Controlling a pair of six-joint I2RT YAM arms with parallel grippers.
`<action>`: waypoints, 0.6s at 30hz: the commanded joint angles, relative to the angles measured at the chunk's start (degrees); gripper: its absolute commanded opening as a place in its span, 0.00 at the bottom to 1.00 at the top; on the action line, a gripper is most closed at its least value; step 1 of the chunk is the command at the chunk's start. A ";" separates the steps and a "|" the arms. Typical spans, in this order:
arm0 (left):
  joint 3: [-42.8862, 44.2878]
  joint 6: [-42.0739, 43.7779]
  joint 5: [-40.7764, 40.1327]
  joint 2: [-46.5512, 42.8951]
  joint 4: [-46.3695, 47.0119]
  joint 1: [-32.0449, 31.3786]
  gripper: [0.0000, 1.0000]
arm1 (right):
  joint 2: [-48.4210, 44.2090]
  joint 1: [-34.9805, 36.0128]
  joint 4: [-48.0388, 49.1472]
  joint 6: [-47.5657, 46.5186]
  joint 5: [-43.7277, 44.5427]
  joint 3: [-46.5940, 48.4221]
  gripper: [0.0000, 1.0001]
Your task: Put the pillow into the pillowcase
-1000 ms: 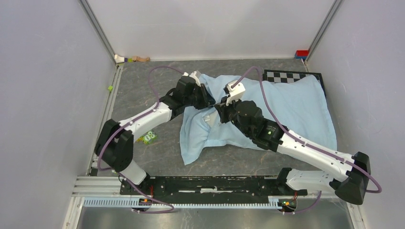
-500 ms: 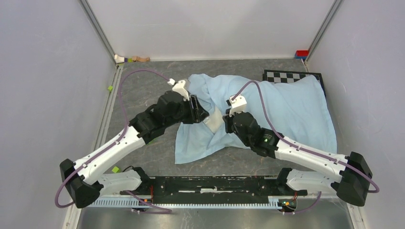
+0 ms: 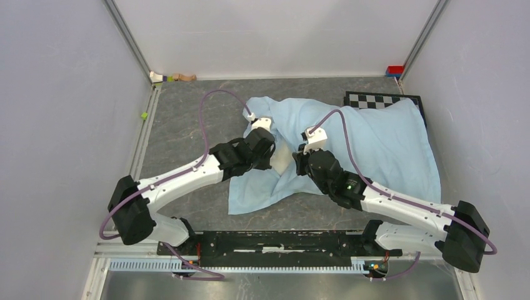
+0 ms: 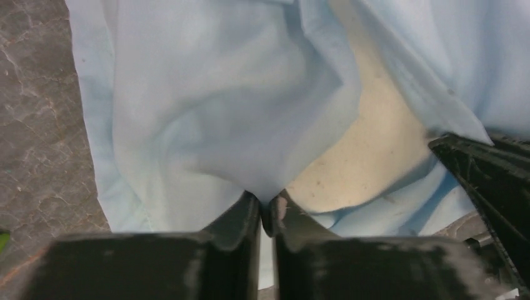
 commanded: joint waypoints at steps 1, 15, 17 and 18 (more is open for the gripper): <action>7.55 5.99 -3.06 -0.98 0.78 -1.16 0.04 | 0.47 -0.26 2.71 0.13 -0.97 0.60 0.00; -16.54 -7.04 25.45 -7.08 25.82 -0.82 0.02 | 3.13 -0.35 4.12 1.17 -4.39 2.11 0.00; -21.05 -10.03 26.83 -3.42 33.64 0.20 0.02 | 1.99 -0.34 2.99 0.93 -4.58 3.16 0.00; -22.19 -11.07 26.45 -1.76 36.03 0.31 0.02 | 1.35 -0.35 2.55 0.84 -5.16 3.66 0.00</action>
